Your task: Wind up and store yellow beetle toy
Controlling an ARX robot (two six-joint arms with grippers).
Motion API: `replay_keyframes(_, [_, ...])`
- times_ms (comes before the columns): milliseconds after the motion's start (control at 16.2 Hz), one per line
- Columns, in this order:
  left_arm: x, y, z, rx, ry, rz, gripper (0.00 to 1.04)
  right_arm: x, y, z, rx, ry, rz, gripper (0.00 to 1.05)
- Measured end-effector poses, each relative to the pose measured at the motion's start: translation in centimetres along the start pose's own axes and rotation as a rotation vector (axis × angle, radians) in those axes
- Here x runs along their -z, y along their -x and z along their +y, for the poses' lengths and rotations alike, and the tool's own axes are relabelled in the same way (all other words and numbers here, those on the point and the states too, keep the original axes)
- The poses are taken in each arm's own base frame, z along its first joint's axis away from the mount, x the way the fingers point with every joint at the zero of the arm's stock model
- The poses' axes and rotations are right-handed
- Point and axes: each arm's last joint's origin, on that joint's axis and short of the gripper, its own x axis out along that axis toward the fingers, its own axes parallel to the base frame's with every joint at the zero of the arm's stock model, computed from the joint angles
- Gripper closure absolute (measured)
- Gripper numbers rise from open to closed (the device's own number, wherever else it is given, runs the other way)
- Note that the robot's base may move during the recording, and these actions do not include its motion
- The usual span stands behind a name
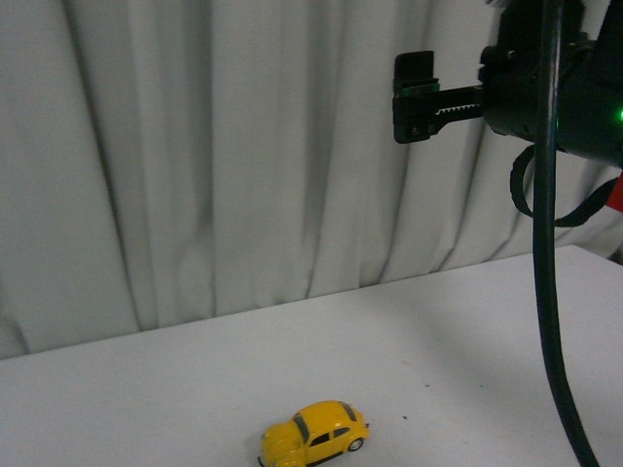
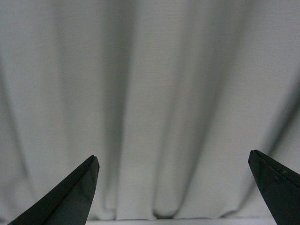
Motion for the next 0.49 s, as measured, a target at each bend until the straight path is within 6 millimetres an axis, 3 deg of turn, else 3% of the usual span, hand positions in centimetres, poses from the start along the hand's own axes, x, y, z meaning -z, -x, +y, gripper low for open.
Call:
replay_keyframes(123, [0.0,0.0,0.0,0.000,0.000,0.000,0.07,-0.2,-2.1,2.0,-0.223,0.125,0.045,0.07])
replay_keyframes(246, [0.0,0.0,0.0,0.000,0.000,0.000,0.07,1.1,-3.1,4.2,-0.528,0.288,0.124,0.07])
replay_keyframes(370, [0.0,0.0,0.0,0.000,0.000,0.000,0.07,2.7,-3.3,5.0,-0.792,0.419,0.204,0.07])
replay_keyframes(493, [0.0,0.0,0.0,0.000,0.000,0.000,0.07,3.7,-3.7,5.1,-0.941,0.535,0.281,0.07])
